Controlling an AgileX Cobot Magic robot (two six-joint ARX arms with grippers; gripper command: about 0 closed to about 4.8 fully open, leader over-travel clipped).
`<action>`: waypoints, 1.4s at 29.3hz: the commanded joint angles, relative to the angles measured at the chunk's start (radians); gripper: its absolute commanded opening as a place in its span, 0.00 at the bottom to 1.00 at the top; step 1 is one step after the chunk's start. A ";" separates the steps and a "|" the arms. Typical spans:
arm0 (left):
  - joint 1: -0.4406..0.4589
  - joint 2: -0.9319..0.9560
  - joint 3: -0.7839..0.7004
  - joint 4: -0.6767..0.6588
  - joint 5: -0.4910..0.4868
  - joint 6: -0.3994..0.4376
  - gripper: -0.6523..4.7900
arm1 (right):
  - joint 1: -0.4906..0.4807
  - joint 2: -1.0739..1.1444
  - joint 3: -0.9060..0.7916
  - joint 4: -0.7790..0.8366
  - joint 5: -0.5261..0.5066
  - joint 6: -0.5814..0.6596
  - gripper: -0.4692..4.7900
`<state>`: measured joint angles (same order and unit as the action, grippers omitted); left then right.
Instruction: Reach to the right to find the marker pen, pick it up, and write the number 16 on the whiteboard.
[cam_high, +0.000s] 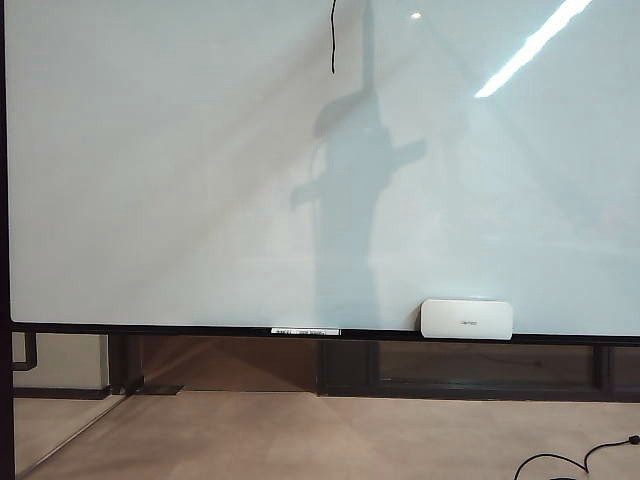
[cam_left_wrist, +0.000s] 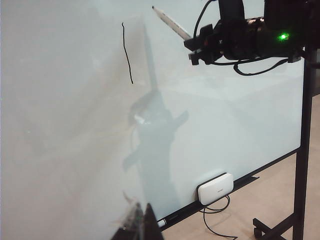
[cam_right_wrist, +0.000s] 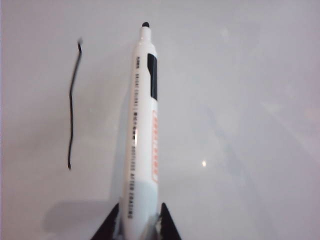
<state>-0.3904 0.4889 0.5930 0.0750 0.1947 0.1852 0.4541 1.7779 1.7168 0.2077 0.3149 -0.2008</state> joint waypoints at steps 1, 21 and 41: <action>-0.001 -0.001 0.005 0.016 0.000 0.002 0.11 | 0.002 -0.005 -0.018 0.020 0.027 -0.002 0.08; -0.001 -0.001 0.005 0.008 0.000 0.010 0.11 | -0.018 -0.005 -0.046 0.064 0.106 -0.010 0.08; -0.001 -0.001 0.005 0.009 0.000 0.025 0.11 | -0.055 0.020 -0.046 0.089 0.063 -0.009 0.08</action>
<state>-0.3904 0.4885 0.5926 0.0700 0.1944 0.2092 0.3977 1.7958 1.6676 0.2813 0.3809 -0.2077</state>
